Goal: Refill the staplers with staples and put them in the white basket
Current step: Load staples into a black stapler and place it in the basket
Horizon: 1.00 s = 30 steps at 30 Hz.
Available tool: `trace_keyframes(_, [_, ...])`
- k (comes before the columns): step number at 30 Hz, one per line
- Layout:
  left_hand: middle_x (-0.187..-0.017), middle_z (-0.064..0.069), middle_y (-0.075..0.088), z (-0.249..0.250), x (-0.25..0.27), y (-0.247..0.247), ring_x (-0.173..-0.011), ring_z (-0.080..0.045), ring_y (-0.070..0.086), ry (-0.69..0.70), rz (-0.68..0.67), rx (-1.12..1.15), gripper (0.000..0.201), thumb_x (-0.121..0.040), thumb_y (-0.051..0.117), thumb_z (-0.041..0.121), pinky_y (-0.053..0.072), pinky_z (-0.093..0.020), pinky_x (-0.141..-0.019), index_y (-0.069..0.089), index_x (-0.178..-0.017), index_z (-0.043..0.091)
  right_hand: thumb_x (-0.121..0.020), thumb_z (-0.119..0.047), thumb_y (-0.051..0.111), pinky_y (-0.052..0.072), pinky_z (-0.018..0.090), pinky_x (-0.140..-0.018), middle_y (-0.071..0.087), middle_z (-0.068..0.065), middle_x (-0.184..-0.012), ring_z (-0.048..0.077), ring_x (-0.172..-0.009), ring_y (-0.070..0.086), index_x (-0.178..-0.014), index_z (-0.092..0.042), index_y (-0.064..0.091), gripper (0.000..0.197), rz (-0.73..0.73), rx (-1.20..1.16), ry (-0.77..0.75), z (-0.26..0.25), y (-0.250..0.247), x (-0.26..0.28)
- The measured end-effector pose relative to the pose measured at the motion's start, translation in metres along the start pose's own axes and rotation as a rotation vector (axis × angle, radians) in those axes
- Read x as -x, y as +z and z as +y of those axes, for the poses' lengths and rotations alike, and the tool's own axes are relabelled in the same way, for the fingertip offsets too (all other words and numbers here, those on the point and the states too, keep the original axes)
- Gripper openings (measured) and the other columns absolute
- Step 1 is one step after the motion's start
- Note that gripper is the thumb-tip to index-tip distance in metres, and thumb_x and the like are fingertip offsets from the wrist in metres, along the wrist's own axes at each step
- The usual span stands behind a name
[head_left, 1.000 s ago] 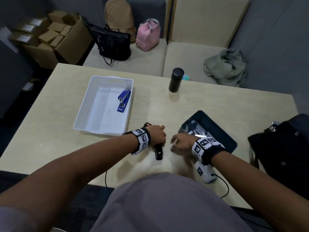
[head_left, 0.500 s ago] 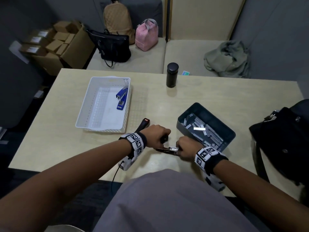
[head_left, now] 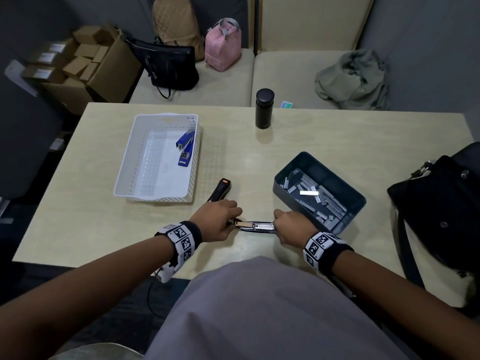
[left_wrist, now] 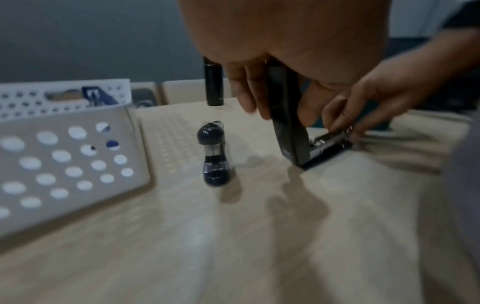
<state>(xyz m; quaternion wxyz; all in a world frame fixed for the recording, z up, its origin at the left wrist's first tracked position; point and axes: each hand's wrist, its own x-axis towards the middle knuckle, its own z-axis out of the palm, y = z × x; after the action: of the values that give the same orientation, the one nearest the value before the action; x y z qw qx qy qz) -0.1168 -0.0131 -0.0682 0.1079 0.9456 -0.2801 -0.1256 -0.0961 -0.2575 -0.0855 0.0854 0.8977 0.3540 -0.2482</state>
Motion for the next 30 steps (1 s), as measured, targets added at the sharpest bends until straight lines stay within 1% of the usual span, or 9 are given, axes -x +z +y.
trace_keyframes(2, [-0.076,0.002,0.060,-0.001,0.004,0.000,-0.071,-0.023,0.061,0.076,-0.066,-0.172,0.018,-0.067,0.067,0.020,0.043,-0.031,-0.056,0.058,-0.082,0.019,-0.088,-0.005,0.051,0.041,0.035,-0.058,0.057,0.013,-0.105,0.031,-0.082,0.065,-0.095,-0.003,0.067,0.017,-0.023,0.052,-0.038,-0.001,-0.001,-0.001])
trace_keyframes(4, [-0.074,0.001,0.061,-0.003,0.005,0.002,-0.069,-0.024,0.060,0.087,-0.153,-0.303,0.032,-0.063,0.068,0.012,0.044,-0.033,-0.059,0.057,-0.092,0.020,-0.090,-0.001,0.046,0.039,0.035,-0.059,0.057,0.015,-0.106,0.033,-0.087,0.065,-0.098,-0.001,0.067,0.022,-0.035,0.122,-0.076,-0.004,-0.005,-0.003])
trace_keyframes(9, [-0.099,-0.011,0.060,0.001,0.000,0.008,-0.084,-0.033,0.063,0.054,-0.315,-0.287,0.053,-0.079,0.052,-0.002,0.045,-0.038,-0.060,0.046,-0.128,0.017,-0.092,-0.002,0.045,0.037,0.034,-0.060,0.059,0.015,-0.105,0.031,-0.085,0.065,-0.101,-0.003,0.067,0.024,-0.076,0.243,-0.123,-0.008,-0.015,-0.005])
trace_keyframes(15, [-0.105,-0.012,0.056,0.020,-0.020,0.010,-0.075,-0.036,0.064,0.092,-0.339,-0.243,0.053,-0.085,0.052,0.006,0.037,-0.036,-0.052,0.041,-0.136,0.017,-0.092,-0.010,0.048,0.039,0.035,-0.060,0.058,0.014,-0.109,0.029,-0.088,0.066,-0.104,-0.007,0.066,0.022,-0.070,0.180,-0.068,-0.008,-0.016,-0.002])
trace_keyframes(20, [-0.105,-0.011,0.059,0.030,-0.040,0.015,-0.092,-0.034,0.062,0.099,-0.330,-0.253,0.037,-0.089,0.048,0.007,0.039,-0.037,-0.059,0.053,-0.124,0.016,-0.086,-0.020,0.059,0.042,0.033,-0.061,0.061,0.009,-0.103,0.027,-0.085,0.066,-0.102,-0.012,0.064,0.018,-0.082,0.076,-0.016,-0.005,-0.015,0.006])
trace_keyframes(22, [-0.105,-0.011,0.062,0.032,-0.047,0.018,-0.099,-0.032,0.059,0.140,-0.322,-0.305,0.032,-0.092,0.046,0.010,0.042,-0.038,-0.068,0.056,-0.121,0.015,-0.085,-0.022,0.058,0.040,0.033,-0.060,0.062,0.008,-0.099,0.027,-0.082,0.065,-0.098,-0.013,0.063,0.017,-0.011,0.001,-0.004,0.000,-0.021,0.012])
trace_keyframes(24, [-0.108,-0.011,0.062,0.034,-0.051,0.021,-0.103,-0.032,0.056,0.146,-0.324,-0.336,0.030,-0.093,0.045,0.013,0.044,-0.039,-0.073,0.058,-0.120,0.015,-0.088,-0.022,0.051,0.043,0.034,-0.059,0.064,0.007,-0.094,0.029,-0.079,0.065,-0.093,-0.012,0.064,0.017,0.154,-0.116,0.007,0.012,-0.034,0.019])
trace_keyframes(27, [-0.109,-0.012,0.059,0.034,-0.055,0.024,-0.101,-0.032,0.057,0.117,-0.322,-0.305,0.030,-0.094,0.045,0.014,0.041,-0.038,-0.063,0.055,-0.122,0.016,-0.092,-0.022,0.046,0.051,0.037,-0.059,0.066,0.005,-0.086,0.027,-0.073,0.064,-0.087,-0.011,0.066,0.023,0.415,-0.301,0.118,0.041,-0.051,0.025])
trace_keyframes(30, [-0.110,-0.011,0.059,0.034,-0.058,0.027,-0.099,-0.032,0.058,0.114,-0.318,-0.306,0.029,-0.096,0.044,0.016,0.038,-0.037,-0.060,0.054,-0.123,0.015,-0.089,-0.019,0.049,0.054,0.040,-0.062,0.066,0.006,-0.089,0.029,-0.076,0.063,-0.089,-0.013,0.067,0.019,0.444,-0.376,0.320,0.084,-0.044,0.018])
